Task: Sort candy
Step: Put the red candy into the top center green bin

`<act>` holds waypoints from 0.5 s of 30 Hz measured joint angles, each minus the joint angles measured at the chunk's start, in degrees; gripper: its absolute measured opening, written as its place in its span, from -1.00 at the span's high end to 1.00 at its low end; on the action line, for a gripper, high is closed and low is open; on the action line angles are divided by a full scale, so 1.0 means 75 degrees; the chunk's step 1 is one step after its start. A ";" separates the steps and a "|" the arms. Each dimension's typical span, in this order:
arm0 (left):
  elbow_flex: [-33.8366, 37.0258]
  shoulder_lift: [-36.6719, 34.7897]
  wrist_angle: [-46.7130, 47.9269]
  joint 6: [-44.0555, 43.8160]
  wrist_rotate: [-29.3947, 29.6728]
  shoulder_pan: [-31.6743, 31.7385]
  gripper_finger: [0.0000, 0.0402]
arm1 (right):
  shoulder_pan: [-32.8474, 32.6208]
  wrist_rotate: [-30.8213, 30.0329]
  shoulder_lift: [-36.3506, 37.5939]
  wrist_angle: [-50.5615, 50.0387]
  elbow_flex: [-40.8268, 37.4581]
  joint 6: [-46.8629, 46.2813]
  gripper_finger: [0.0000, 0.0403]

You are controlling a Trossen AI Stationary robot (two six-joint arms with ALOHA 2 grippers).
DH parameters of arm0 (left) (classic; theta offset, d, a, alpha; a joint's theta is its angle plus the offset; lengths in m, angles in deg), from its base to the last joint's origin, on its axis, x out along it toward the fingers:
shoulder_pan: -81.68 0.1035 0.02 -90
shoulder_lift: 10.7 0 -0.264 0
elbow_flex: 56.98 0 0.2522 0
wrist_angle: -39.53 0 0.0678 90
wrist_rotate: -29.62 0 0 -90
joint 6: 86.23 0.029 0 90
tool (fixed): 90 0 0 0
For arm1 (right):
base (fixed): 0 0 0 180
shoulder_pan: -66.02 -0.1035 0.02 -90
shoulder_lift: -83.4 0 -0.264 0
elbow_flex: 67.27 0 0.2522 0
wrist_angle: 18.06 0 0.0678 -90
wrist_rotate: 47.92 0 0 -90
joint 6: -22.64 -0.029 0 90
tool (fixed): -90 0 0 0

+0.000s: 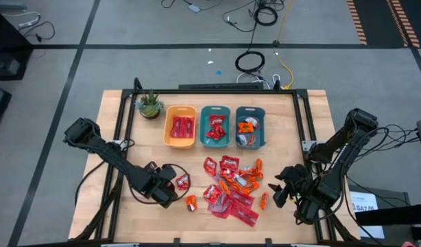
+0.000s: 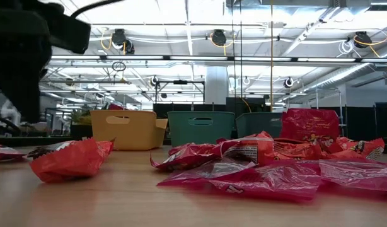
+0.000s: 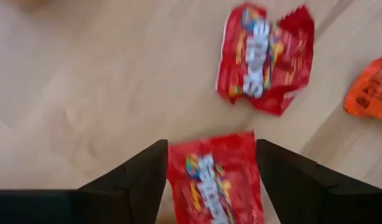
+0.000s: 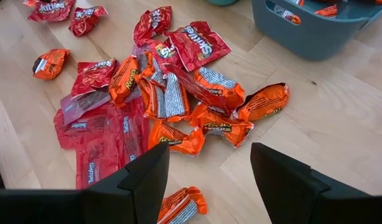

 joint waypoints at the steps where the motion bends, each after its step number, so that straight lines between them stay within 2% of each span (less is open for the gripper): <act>1: 0.0030 0.0000 0.0005 -0.0031 -0.0185 -0.0001 -0.26 | -0.0001 0.0003 0.0000 0.0005 0.0000 0.0005 -0.08; 4: 0.0160 0.0000 -0.0019 -0.0369 -0.0448 -0.0193 -0.27 | 0.0000 0.0003 0.0000 0.0019 0.0000 0.0017 -0.08; 9: 0.0612 0.0000 -0.0408 -0.1528 -0.0351 -0.0702 -0.27 | -0.0001 0.0004 0.0000 0.0089 0.0000 0.0019 -0.08; 15: 0.1510 0.0017 -0.1502 -0.2301 -0.0329 -0.0839 -0.27 | -0.0003 0.0003 0.0003 0.0109 0.0000 0.0044 -0.08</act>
